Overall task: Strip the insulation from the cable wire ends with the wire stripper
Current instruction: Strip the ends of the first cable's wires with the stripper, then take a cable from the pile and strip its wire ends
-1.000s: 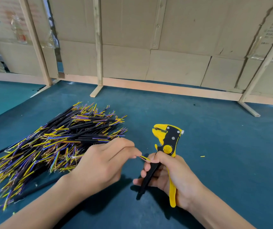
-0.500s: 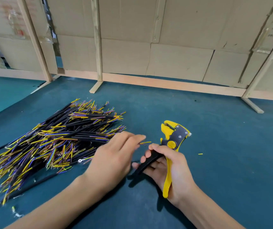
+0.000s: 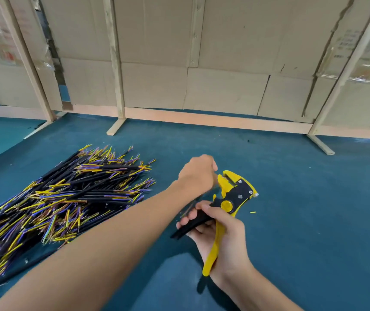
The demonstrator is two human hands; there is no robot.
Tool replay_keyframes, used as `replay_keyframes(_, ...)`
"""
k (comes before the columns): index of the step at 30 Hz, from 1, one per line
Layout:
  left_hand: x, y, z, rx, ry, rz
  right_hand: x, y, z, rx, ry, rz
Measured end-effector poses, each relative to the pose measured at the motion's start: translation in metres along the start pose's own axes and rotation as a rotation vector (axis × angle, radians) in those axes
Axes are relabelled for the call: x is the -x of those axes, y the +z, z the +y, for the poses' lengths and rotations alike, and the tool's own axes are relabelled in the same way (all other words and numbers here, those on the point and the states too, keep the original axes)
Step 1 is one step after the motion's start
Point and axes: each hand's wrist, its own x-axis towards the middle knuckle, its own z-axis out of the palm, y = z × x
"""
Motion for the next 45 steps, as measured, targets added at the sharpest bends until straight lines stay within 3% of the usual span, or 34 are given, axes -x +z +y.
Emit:
replay_keyframes(4, -0.004, -0.027, -0.01, -0.413, 0.145, 0.104, -0.003, -0.006, -0.008, -0.087, 0.008, 0.051)
replay_keyframes(6, -0.001, -0.057, -0.031, -0.541, 0.118, 0.107, -0.006, -0.008, -0.011, -0.132, 0.025, 0.085)
replay_keyframes(13, 0.033, -0.137, -0.109, -0.996, -0.136, -0.22, -0.011, -0.01, -0.01, -0.155, 0.057, 0.093)
replay_keyframes(17, 0.049, -0.147, -0.124, -0.975, -0.11, -0.159, -0.01, -0.008, -0.008, -0.122, 0.072, 0.047)
replay_keyframes(27, 0.059, -0.158, -0.11, -0.572, -0.139, 0.016, -0.012, -0.011, -0.008, -0.144, 0.114, 0.035)
replay_keyframes(33, 0.063, -0.163, -0.095, -0.851, -0.034, 0.272, -0.015, -0.013, -0.012, -0.106, 0.148, -0.018)
replay_keyframes(35, 0.068, -0.151, -0.085, -0.619, 0.02, 0.238, -0.018, -0.013, -0.015, -0.088, 0.15, -0.035)
replay_keyframes(38, 0.079, -0.115, -0.069, 0.476, 0.04, -0.024, -0.024, -0.013, -0.023, -0.043, 0.116, -0.067)
replay_keyframes(40, 0.083, -0.087, -0.064, 1.06, 0.054, -0.206, -0.027, -0.014, -0.027, 0.001, 0.081, -0.077)
replay_keyframes(43, 0.082, -0.044, -0.07, 1.51, 0.083, -0.222, -0.028, -0.017, -0.028, 0.05, 0.05, -0.101)
replay_keyframes(45, 0.08, -0.025, -0.074, 1.653, 0.087, -0.209, -0.028, -0.019, -0.027, 0.065, 0.052, -0.113)
